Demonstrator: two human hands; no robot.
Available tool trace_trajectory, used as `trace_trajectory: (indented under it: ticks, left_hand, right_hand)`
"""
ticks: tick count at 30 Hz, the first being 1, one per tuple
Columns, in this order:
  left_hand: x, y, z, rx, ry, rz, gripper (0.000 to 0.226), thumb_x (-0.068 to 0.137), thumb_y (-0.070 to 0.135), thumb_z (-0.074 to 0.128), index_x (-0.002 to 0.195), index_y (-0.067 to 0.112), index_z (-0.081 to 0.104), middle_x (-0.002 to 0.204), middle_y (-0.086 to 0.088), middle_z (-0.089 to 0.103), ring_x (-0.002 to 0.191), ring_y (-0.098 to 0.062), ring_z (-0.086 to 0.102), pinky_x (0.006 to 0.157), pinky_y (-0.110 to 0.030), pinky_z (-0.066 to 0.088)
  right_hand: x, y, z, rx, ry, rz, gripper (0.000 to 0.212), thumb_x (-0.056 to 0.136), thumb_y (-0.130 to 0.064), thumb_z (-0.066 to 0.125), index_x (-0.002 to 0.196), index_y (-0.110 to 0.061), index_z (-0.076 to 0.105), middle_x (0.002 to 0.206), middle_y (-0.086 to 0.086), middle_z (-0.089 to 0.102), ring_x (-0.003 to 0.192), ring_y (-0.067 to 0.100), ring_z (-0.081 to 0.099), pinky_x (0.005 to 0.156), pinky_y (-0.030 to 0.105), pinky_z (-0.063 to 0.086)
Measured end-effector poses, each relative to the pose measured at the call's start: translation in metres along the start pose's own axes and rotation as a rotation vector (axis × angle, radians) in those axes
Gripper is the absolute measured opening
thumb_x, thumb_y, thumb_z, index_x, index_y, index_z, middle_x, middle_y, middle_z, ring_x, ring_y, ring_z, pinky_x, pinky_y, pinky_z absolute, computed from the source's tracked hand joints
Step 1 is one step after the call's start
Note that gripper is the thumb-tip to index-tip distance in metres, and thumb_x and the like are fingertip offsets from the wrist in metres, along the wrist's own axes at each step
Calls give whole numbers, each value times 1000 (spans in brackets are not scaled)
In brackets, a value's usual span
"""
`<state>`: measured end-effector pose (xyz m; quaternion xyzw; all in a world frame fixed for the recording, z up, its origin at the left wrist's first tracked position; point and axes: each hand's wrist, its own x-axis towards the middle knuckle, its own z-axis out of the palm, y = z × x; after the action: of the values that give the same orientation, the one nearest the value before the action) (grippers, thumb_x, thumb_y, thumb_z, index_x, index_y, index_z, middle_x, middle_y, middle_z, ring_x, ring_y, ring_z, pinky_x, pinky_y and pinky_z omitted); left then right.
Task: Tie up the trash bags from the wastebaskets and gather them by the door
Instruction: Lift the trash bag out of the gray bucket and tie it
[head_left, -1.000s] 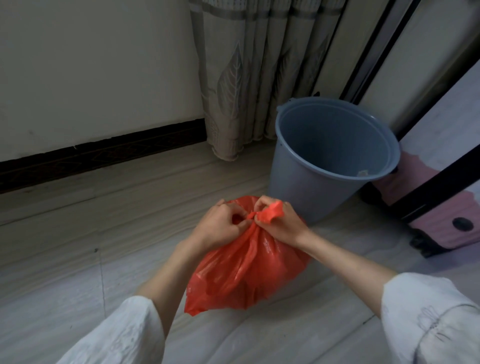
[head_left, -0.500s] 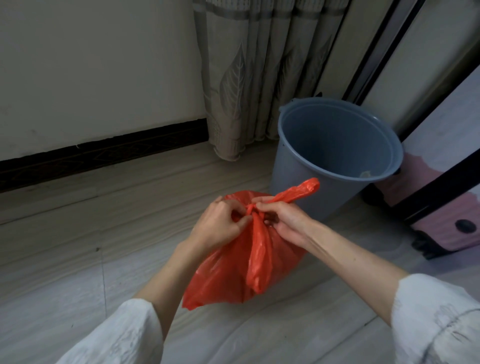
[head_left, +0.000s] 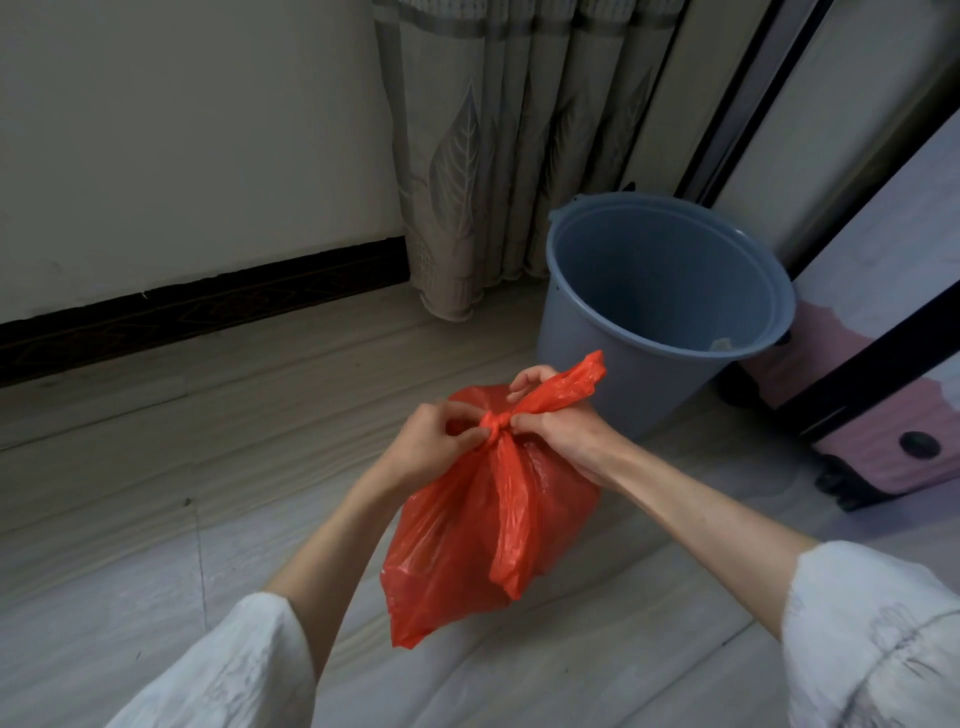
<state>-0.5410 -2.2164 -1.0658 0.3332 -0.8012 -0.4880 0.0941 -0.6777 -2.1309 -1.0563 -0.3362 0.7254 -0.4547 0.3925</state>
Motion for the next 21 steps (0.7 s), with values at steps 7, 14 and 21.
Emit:
trace_trajectory:
  ticks: [7, 14, 21]
  left_hand:
    - [-2, 7, -3, 147, 161, 99, 8, 75, 12, 63, 78, 12, 55, 70, 7, 58, 65, -7, 52, 59, -21, 38]
    - [4, 7, -18, 365, 108, 201, 24, 81, 12, 59, 105, 12, 57, 88, 1, 52, 85, -17, 48, 71, -16, 28]
    - [3, -5, -25, 448, 103, 108, 21, 87, 16, 56, 103, 6, 63, 104, -15, 60, 103, -30, 51, 86, -27, 34]
  right_hand:
    - [-2, 0, 0, 44, -23, 20, 21, 75, -6, 70, 69, -25, 62, 75, -4, 63, 76, 12, 60, 81, 30, 49]
    - [0, -5, -3, 5, -42, 65, 11, 77, -14, 71, 73, -23, 65, 72, -5, 65, 61, 0, 59, 56, 8, 44]
    - [1, -3, -4, -4, -49, 174, 8, 80, -19, 68, 73, -19, 65, 76, 2, 65, 62, 7, 56, 59, 15, 42]
